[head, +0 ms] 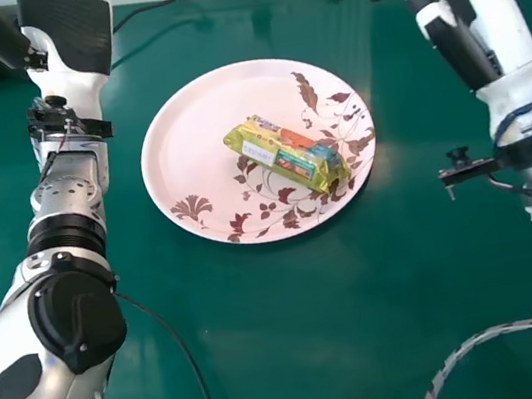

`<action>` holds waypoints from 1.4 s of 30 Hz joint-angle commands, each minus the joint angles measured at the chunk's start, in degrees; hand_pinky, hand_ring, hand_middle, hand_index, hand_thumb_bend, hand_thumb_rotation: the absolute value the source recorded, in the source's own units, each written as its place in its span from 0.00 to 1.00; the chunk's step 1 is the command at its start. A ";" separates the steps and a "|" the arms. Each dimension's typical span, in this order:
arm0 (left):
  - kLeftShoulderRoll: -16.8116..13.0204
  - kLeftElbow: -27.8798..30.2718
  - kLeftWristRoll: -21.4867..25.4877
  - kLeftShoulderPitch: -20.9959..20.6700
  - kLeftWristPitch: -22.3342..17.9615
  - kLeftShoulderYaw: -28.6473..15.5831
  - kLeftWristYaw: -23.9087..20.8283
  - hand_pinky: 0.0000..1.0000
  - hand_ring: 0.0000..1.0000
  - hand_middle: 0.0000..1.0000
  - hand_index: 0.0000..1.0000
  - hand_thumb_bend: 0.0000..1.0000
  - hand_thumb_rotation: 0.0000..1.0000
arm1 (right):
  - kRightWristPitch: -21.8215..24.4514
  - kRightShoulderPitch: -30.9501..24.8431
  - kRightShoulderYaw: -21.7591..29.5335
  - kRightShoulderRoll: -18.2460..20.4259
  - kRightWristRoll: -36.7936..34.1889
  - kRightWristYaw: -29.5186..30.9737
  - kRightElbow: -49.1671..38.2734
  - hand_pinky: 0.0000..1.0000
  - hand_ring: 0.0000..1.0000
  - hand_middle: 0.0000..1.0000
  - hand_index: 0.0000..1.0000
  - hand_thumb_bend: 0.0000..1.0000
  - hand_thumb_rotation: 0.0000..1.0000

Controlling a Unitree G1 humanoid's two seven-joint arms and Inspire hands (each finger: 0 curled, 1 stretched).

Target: Pick up biscuit and place it in the plate

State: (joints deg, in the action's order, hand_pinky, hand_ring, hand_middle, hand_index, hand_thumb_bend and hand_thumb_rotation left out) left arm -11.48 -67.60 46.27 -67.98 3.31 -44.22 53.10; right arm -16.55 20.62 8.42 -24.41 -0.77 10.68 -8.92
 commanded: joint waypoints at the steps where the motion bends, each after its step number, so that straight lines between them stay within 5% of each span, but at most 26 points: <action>1: 0.13 0.29 0.75 -0.20 0.11 -0.12 0.29 0.74 0.80 0.90 1.00 0.87 0.32 | -1.27 -0.35 0.78 0.01 -1.84 1.20 0.59 0.61 0.80 0.90 1.00 0.75 0.71; 13: 0.29 -0.43 0.25 -0.91 0.35 0.30 0.17 0.72 0.80 0.90 1.00 0.86 0.36 | -2.59 -0.11 2.74 -0.27 -5.82 4.43 1.54 0.59 0.79 0.89 1.00 0.75 0.56; 34: 1.82 -0.79 -0.61 -1.49 -1.25 1.30 0.11 0.72 0.79 0.90 1.00 0.87 0.41 | -4.63 -1.06 5.98 0.22 -9.40 6.09 2.75 0.62 0.83 0.91 0.99 0.70 0.57; 42: 1.96 -0.55 -0.55 -1.63 -1.59 1.33 -1.30 0.71 0.78 0.89 1.00 0.86 0.43 | -6.04 -0.16 6.91 0.16 -12.71 8.12 5.56 0.61 0.82 0.91 0.99 0.66 0.50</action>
State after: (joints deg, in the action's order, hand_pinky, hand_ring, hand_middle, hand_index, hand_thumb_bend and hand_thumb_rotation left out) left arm -9.54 -68.25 46.09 -68.86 2.03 -43.51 52.16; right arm -21.50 20.51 14.49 -24.35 -12.43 18.23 -4.28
